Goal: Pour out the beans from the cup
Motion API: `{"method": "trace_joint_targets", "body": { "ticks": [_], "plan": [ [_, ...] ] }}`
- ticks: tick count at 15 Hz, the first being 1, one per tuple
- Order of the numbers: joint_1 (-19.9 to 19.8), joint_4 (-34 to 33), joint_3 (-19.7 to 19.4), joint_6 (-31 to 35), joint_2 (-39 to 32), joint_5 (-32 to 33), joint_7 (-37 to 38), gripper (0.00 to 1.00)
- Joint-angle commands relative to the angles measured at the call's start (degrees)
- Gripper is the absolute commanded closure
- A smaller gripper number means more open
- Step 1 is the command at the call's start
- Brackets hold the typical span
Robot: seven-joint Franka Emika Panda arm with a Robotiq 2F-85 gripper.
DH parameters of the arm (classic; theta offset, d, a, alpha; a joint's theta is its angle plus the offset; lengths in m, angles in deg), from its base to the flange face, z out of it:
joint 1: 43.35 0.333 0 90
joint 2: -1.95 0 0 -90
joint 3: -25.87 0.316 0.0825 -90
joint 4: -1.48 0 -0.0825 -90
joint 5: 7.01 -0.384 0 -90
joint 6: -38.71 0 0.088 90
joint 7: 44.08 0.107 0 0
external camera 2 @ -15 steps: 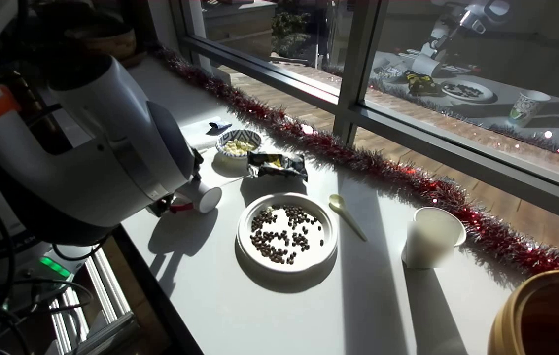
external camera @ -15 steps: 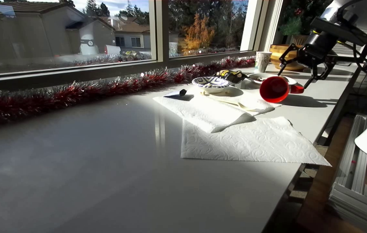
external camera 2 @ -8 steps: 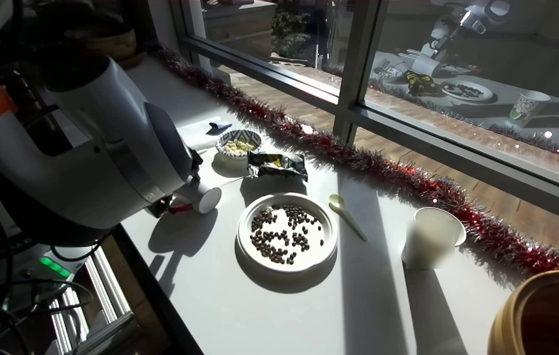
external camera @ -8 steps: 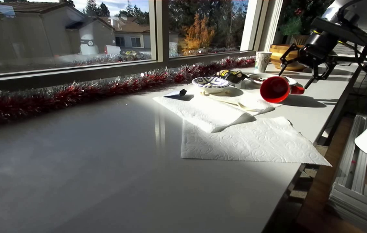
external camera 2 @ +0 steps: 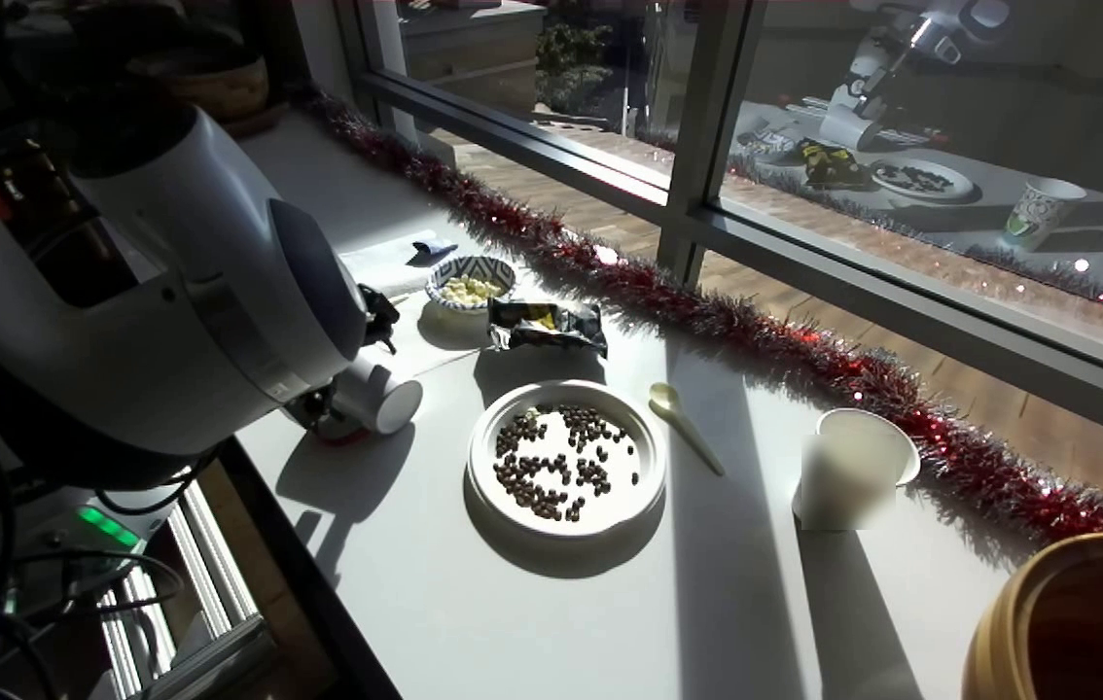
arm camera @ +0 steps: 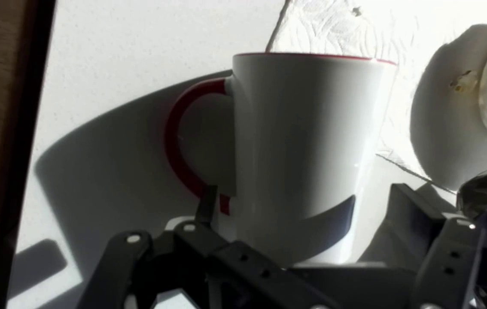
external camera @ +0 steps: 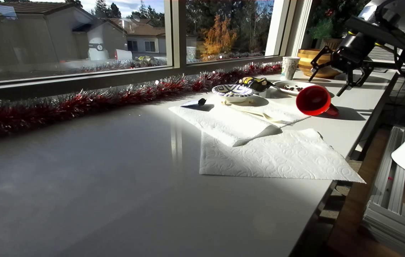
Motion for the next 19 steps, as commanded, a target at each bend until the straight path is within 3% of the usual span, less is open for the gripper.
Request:
{"method": "trace_joint_targets", "body": {
  "ticks": [1, 5, 6, 12, 13, 19],
  "plan": [
    [-0.05, 2.02, -1.01, -1.77, 3.05, 1.47, 2.44, 0.00],
    [0.32, 4.29, -1.76, -5.58, 6.77, 5.79, 3.01, 0.00],
    [0.37, 1.69, -1.37, -5.80, 4.89, 7.16, 2.95, 0.00],
    [0.34, 1.79, 3.62, -12.75, 15.65, 15.64, 3.68, 0.00],
    [0.06, 1.06, 1.78, -11.04, 9.12, 11.28, -0.09, 0.00],
    [0.05, 1.25, 1.88, -11.15, 9.39, 11.44, -0.43, 0.00]
  ]
}}
